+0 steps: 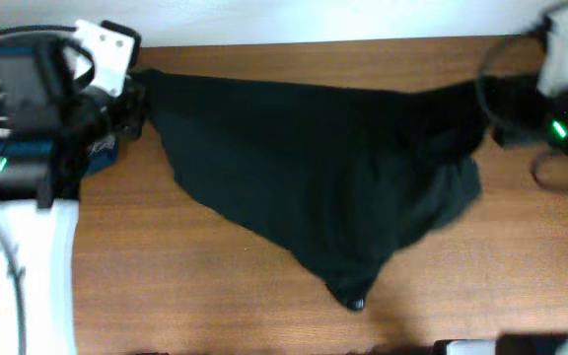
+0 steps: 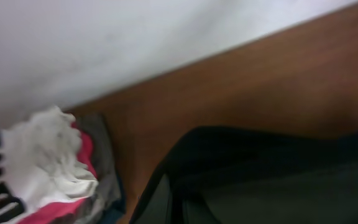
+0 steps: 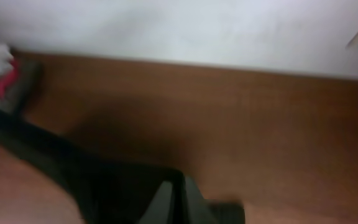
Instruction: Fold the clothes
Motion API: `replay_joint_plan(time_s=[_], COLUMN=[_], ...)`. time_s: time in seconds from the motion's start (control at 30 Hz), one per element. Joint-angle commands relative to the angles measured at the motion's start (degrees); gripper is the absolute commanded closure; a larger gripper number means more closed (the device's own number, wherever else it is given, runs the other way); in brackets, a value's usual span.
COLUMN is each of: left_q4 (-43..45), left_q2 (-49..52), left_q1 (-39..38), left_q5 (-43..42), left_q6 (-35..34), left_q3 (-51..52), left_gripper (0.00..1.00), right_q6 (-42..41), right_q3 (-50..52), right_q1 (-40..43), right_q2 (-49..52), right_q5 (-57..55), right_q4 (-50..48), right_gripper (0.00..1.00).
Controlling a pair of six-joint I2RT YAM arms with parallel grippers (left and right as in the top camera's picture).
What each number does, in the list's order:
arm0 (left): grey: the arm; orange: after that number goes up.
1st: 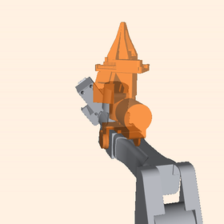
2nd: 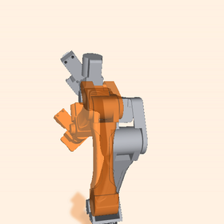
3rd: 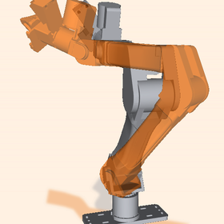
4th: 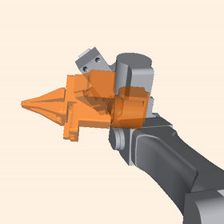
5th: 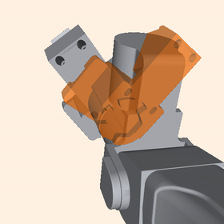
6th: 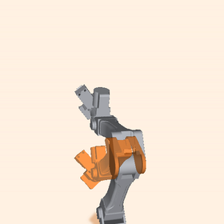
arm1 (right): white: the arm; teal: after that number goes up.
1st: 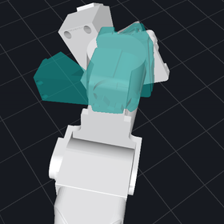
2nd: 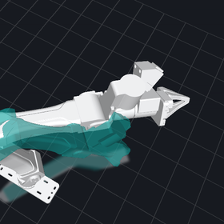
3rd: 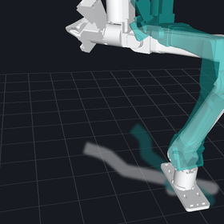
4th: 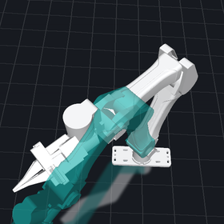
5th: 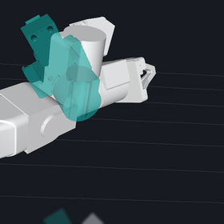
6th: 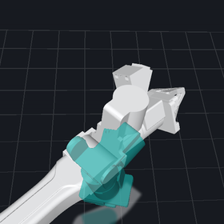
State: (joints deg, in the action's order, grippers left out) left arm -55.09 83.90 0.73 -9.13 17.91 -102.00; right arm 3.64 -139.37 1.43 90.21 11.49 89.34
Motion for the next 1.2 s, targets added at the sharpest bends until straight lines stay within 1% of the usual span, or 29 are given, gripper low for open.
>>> replay_joint_plan(time_s=[0.0,0.13,0.3,0.43,0.8,0.9,0.97,1.1,1.13,1.17], left_q4=[1.1,4.6,10.2,16.7,35.3,39.6,42.7,48.3,49.4,50.2], left_q2=[6.4,14.6,21.6,27.3,41.7,44.6,46.1,48.2,48.3,48.4], left_q1=[0.1,-0.1,-0.9,-1.9,-5.9,-6.3,-6.3,-6.3,-6.3,-6.3], left_q5=[1.5,1.5,1.5,1.5,1.6,3.0,5.2,6.6,7.2,7.8], left_q6=[-0.8,-0.8,-0.8,-0.8,-0.8,-1.1,-3.4,-3.8,-3.8,-3.8], left_q3=[-0.4,-0.4,-0.4,-0.4,-0.4,-0.4,-0.4,-0.4,-0.4,-0.4], left_gripper=[0.99,0.99,0.99,0.99,0.99,0.99,0.99,0.99,0.98,0.86], right_q6=[0.7,3.3,3.2,3.2,1.9,1.6,-0.3,-4.2,-4.6,-4.7], right_q3=[0.0,0.0,0.0,0.0,0.0,0.0,0.0,0.0,0.0,0.0], right_q1=[0.5,0.5,0.5,0.5,-0.3,-1.0,-1.4,-1.5,-1.5,-1.4], right_q2=[8.0,19.4,29.8,37.0,50.0,53.1,55.5,60.0,61.0,61.8], right_q5=[-1.5,1.1,1.9,2.9,4.8,4.5,3.7,2.7,2.7,2.7], right_q4=[-0.7,-4.4,-11.5,-18.5,-42.6,-48.9,-53.5,-61.7,-63.8,-65.3], right_gripper=[0.96,0.96,0.96,0.96,0.96,0.96,0.96,0.96,0.94,0.7])
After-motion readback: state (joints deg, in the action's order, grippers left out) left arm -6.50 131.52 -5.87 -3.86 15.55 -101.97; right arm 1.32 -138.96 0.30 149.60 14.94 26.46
